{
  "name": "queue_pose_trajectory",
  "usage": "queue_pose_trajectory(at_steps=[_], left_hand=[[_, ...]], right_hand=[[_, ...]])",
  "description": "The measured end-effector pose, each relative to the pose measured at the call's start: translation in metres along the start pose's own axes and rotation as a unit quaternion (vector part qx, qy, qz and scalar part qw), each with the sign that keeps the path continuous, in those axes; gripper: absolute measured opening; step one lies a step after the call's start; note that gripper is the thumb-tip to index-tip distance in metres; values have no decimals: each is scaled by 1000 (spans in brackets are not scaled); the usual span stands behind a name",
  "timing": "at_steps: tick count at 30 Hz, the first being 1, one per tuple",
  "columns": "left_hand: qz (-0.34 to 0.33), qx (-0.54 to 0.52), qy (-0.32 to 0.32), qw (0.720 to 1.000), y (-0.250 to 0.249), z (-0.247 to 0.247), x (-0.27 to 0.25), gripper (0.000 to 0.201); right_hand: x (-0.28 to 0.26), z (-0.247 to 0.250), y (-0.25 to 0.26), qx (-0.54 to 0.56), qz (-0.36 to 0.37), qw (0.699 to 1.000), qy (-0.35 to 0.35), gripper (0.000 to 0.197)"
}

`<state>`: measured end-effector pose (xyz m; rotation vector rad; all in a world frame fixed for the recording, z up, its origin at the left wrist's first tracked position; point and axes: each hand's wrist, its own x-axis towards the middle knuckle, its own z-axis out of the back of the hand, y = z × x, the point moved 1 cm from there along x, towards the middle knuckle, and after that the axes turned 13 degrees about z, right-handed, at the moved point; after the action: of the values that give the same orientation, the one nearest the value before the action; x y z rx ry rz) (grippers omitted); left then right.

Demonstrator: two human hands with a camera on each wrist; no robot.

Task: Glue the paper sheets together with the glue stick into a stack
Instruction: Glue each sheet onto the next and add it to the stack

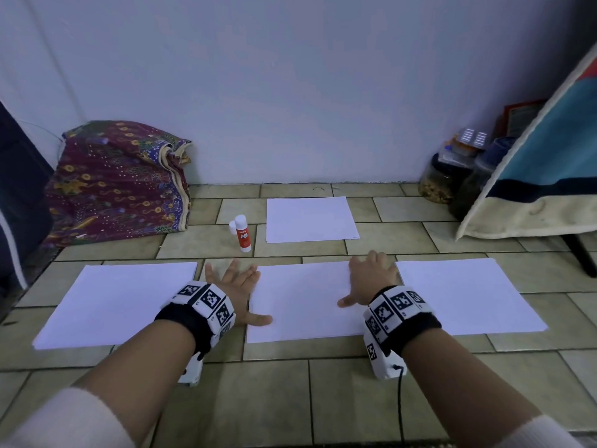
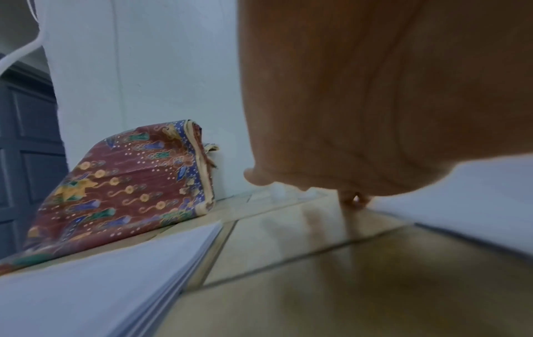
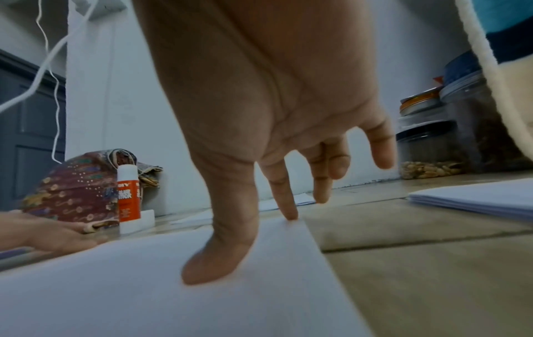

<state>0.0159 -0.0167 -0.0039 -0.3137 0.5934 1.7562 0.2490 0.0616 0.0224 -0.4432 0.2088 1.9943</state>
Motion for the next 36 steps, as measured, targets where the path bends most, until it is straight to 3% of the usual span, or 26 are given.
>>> queue_pose_trajectory(at_steps=[2,5,6,10,16,19,22,25,27,32,36], left_hand=[[2,-6,-38,999,-5,8,1,166],[-13,-10,-85,996,-26,22,-5,97],[-35,-18,-96,995,-36,24,-9,84],[-104,-27,-122,987,-61,21,-18,68],[-90,-40,-169,981,-50,28,-20,43],[-37,-84,-134,987,-45,19,-12,67],[-14,-93,-49,994,-41,7,-7,95],[-14,-82,-37,996,-40,4,-6,97],[-7,-51,-42,998,-39,6,-6,96],[-1,-7,-30,1000,-37,5,-3,92],[-4,-7,-17,1000,-36,4,-3,92]], right_hand=[[4,-1,5,-23,7,1000,13,74],[9,-3,11,-15,22,999,29,62],[11,-4,13,-3,31,999,27,63],[14,-4,31,39,62,997,6,53],[13,-10,69,85,115,990,-20,50],[15,-13,86,116,162,980,-23,55],[19,-15,98,122,173,977,4,77],[20,-13,101,112,194,974,21,84],[17,-8,93,111,198,974,25,77],[17,2,55,169,142,975,18,56],[22,-1,28,176,97,980,0,58]])
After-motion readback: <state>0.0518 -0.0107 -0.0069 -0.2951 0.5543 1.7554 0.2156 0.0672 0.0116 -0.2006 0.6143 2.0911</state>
